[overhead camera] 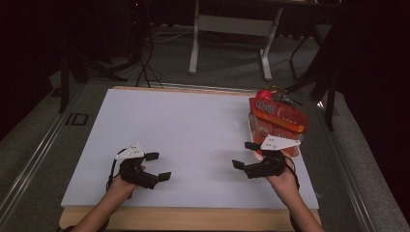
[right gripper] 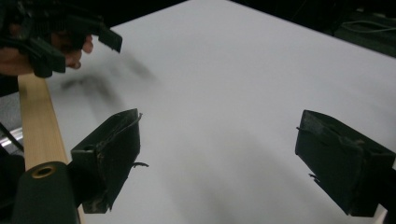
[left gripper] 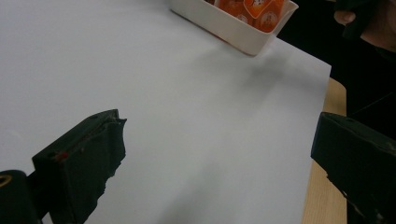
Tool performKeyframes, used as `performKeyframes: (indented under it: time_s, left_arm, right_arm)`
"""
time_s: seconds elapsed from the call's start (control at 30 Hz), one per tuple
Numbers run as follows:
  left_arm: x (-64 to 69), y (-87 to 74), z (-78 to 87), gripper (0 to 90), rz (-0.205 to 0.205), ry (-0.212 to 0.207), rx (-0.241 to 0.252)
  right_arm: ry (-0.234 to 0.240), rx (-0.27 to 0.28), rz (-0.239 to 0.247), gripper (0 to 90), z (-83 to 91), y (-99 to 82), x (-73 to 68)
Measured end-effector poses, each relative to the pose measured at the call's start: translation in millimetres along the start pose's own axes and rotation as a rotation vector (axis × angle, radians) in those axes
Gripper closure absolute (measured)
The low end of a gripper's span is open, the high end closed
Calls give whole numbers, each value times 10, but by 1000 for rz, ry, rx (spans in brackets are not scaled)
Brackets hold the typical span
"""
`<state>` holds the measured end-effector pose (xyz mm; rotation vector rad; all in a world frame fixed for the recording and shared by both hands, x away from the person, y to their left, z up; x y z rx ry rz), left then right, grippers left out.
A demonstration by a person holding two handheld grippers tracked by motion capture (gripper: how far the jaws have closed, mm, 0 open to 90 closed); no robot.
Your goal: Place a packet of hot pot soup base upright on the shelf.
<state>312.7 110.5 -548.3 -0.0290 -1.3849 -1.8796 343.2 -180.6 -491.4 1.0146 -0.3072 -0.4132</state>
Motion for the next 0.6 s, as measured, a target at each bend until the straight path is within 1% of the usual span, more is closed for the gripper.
performKeyframes:
  time_s: [0.07, 0.13, 0.23, 0.3, 0.4, 0.5, 0.6]
  left_arm:
    - [3, -1, -2, 23, -1, -3, -1]
    - [9, -5, -4, 23, -2, -6, -2]
    - [16, -9, -7, 23, -3, -9, -1]
    - [20, -13, -7, 23, -3, -11, -1]
    - [24, -17, -9, 23, -6, -13, -2]
    - [33, -20, -15, 23, -6, -17, -1]
    - [39, -31, -27, 24, -7, -21, -4]
  right_arm:
    - [11, -7, -1, 138, -25, -37, -25]
    - [3, -21, 5, 138, -48, -74, -37]
    - [4, -34, 10, 138, -79, -127, -58]
    - [1, -49, 25, 138, -99, -166, -67]
    - [3, -68, 25, 138, -132, -225, -82]
    - [-4, -100, 43, 138, -170, -286, -83]
    - [4, -105, 44, 138, -192, -307, -91]
Point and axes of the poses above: each handheld gripper's, and its own axes: z roughly backward along the jaws, y roughly out of its top, x roughly to its right, the point moved 8 cm from there along -z, roughly forward along the jaws, and after that the axes turned 10 degrees about z, right-handed, at the moved point
